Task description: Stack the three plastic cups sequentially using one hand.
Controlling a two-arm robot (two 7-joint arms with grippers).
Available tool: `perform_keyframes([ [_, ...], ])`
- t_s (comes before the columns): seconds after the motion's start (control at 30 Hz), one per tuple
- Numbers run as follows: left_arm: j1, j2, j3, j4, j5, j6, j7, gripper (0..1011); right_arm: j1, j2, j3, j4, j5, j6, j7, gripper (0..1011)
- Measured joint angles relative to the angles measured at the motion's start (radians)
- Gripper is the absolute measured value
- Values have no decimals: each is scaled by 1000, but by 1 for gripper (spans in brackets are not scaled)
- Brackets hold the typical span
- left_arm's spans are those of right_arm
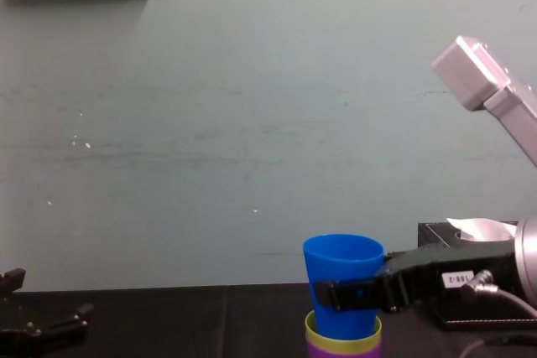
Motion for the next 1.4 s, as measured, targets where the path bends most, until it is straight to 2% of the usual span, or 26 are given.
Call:
perform_keyframes([
  [0.43, 0, 0, 0, 0, 0, 0, 0, 1010, -13, -20, -6, 39, -23, -9, -8, 723],
  [0.8, 0, 0, 0, 0, 0, 0, 0, 1010, -13, -20, -7, 39, -23, -10, -8, 723],
  [1.17, 0, 0, 0, 0, 0, 0, 0, 1010, -12, -19, -7, 37, -22, -10, -8, 990],
  [1.4, 0, 0, 0, 0, 0, 0, 0, 1010, -11, -19, -7, 36, -21, -10, -7, 1000],
])
